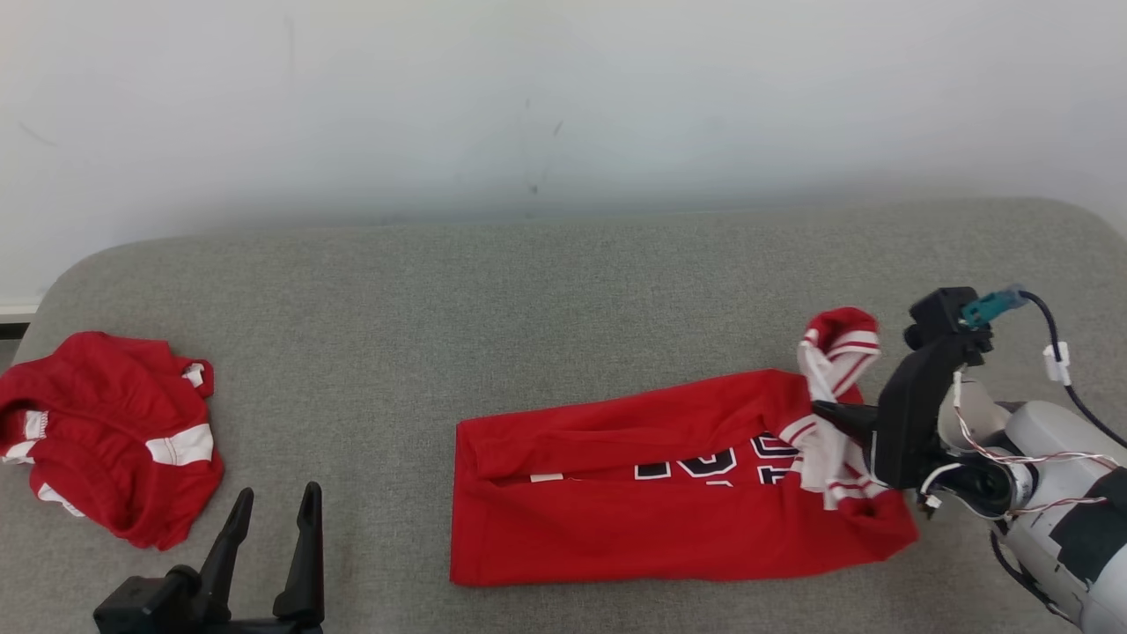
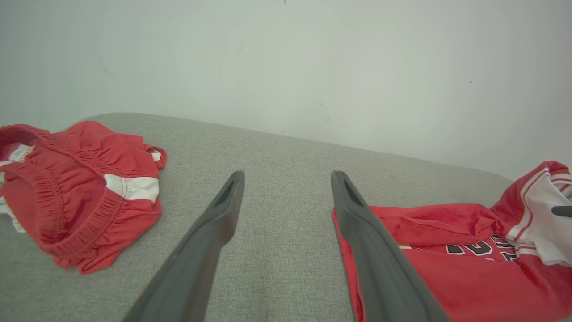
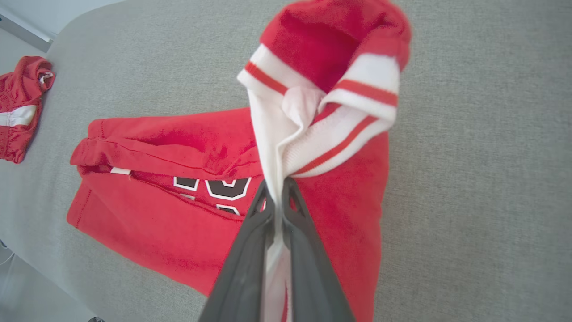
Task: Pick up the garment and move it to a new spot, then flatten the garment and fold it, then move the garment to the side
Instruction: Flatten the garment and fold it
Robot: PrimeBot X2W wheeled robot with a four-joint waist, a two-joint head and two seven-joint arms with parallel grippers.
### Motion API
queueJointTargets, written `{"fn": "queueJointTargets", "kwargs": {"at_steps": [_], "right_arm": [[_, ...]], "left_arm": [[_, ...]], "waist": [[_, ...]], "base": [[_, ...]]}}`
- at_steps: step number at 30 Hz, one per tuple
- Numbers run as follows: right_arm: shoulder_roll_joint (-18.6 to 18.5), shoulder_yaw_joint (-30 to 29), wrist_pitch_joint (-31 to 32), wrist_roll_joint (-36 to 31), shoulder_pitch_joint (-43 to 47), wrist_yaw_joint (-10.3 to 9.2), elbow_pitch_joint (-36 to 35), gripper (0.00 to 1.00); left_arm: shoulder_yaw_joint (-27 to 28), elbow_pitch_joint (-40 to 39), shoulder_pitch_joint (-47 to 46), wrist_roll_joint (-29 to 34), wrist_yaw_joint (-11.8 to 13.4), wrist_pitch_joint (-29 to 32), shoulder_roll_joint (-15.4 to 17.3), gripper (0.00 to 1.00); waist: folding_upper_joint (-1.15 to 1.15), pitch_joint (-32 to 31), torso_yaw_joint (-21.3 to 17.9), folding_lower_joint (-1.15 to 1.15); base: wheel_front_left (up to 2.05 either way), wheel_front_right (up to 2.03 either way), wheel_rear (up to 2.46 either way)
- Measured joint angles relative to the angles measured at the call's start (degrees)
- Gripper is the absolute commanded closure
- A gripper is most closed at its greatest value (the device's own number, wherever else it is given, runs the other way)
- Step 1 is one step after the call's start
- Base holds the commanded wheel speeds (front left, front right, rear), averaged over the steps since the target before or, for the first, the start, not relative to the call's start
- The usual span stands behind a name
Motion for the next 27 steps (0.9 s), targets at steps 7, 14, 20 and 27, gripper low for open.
{"fn": "queueJointTargets", "kwargs": {"at_steps": [7, 14, 20, 27], "right_arm": [[0.9, -0.2, 3.5, 3.2, 0.0, 0.23, -6.2, 1.00], [2.7, 0.5, 6.8, 4.8, -0.4, 0.12, -9.8, 1.00], [4.4, 0.8, 8.6, 5.8, -1.2, -1.90, -10.7, 1.00], [6.3, 1.0, 9.7, 6.6, -1.2, -3.41, -10.7, 1.00]], "left_arm": [[-0.8, 0.7, 0.0, 0.0, -0.5, 0.0, -0.8, 0.00], [-1.6, 1.7, -0.2, 0.0, -1.0, 0.0, -1.4, 0.00], [-2.6, 2.8, -2.2, 0.1, -2.0, 0.0, -2.4, 0.00], [-4.0, 4.3, -4.2, 0.4, -3.0, 0.0, -3.8, 0.00]], "waist": [[0.00, -0.2, 0.8, 0.00], [0.00, -0.3, 2.5, 0.00], [0.00, 0.0, 4.3, 0.00], [0.00, 0.5, 7.1, 0.00]], "base": [[0.00, 0.00, 0.00], [0.00, 0.00, 0.00], [0.00, 0.00, 0.00], [0.00, 0.00, 0.00]]}}
